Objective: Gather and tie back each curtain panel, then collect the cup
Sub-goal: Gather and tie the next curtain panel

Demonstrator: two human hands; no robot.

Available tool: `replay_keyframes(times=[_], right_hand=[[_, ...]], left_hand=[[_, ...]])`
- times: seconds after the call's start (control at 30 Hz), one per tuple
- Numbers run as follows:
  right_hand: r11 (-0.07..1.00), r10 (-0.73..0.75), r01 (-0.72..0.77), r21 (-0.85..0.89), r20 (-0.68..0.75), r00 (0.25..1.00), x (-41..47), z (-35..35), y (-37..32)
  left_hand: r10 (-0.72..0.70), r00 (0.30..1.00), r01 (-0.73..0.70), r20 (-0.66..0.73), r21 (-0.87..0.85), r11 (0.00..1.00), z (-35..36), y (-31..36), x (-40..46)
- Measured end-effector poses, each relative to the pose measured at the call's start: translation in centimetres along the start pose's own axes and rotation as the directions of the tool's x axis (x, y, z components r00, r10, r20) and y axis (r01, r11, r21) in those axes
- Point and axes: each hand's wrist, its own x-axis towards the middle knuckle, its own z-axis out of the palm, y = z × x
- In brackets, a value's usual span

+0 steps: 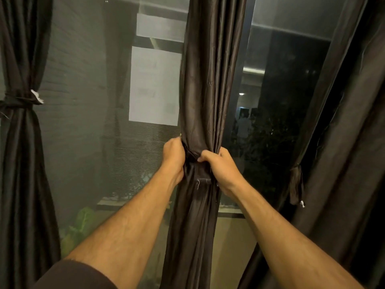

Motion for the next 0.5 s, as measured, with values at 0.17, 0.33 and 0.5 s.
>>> replay_keyframes(times=[0.17, 0.33, 0.5], right_hand=[[0.997, 0.073, -0.071, 0.034, -0.082, 0.994, -0.1, 0.8, 0.0], [0.928, -0.187, 0.070, -0.365, -0.295, 0.937, -0.5, 2.2, -0.6], [0.807, -0.302, 0.195, -0.557, -0.106, 0.947, -1.3, 2.5, -0.9]], left_hand=[[0.017, 0.997, -0.023, 0.078, 0.074, 0.997, 0.0, -0.1, -0.2], [0.158, 0.931, -0.227, 0.329, 0.182, 0.957, 0.4, -0.8, -0.7], [0.183, 0.899, -0.309, 0.398, 0.282, 0.908, 0.0, -1.3, -0.1]])
